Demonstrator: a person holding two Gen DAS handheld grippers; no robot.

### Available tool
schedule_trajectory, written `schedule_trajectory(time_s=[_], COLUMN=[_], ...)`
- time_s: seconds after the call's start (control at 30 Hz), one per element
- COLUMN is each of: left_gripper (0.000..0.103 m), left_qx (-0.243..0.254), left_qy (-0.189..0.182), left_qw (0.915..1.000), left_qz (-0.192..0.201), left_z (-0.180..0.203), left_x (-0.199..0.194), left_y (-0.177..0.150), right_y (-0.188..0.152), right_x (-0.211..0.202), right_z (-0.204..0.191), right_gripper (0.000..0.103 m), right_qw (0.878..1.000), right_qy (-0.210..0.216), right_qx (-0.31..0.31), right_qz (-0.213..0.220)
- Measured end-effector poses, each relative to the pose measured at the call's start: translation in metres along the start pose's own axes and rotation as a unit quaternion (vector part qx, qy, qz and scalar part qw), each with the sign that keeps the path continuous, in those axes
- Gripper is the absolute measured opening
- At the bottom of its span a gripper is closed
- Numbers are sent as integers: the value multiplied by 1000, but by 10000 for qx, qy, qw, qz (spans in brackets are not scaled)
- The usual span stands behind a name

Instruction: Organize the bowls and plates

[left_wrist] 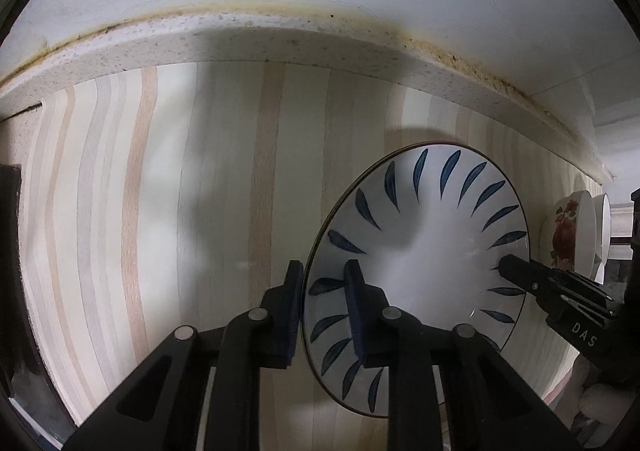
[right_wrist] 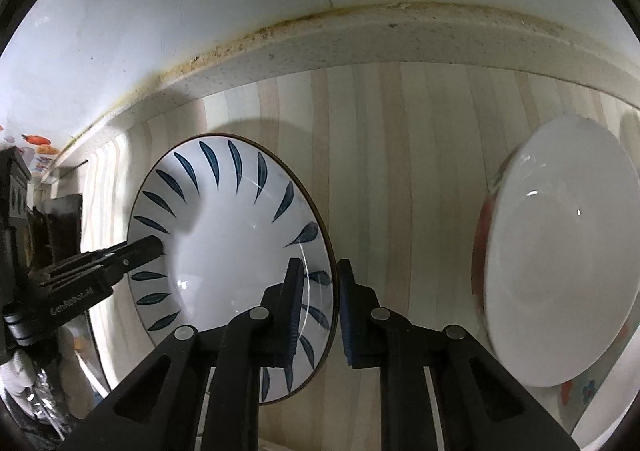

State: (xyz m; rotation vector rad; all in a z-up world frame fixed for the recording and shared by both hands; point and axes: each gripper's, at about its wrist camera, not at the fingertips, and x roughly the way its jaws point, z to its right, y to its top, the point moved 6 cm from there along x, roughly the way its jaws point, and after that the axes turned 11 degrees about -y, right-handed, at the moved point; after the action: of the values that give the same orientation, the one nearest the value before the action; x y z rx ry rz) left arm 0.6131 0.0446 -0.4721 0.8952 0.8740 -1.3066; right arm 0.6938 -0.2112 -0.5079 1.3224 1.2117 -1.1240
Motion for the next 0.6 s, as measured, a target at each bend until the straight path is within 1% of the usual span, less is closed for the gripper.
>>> schedule_trajectory(time_s=[0.07,0.2,0.37,0.43,0.6], left_gripper=[19,19,19,19,19], left_qx=[-24,-60,19,45,132], left_qy=[36,117,209,232,251], left_qw=[10000,9999,9998,9997,9994], left_qz=[6,20,57,80,189], left_z=[4,9,21,24,37], left_x=[0,-5,-13,-15,-35], left_y=[5,4,5,6,2], right_y=[1,-1,-3,-1,-2], right_x=[1,0,-3,-9,-29], right_z=[-6,-6,-12,-11,-13], right_gripper=[15,14,14,14,14], right_qw=[10000,10000,9999,9998,9996], right_qy=[-12,64,145,177,219], right_qx=[-61,-72,-64,-66,-148], right_qz=[32,-25,-19,-5,65])
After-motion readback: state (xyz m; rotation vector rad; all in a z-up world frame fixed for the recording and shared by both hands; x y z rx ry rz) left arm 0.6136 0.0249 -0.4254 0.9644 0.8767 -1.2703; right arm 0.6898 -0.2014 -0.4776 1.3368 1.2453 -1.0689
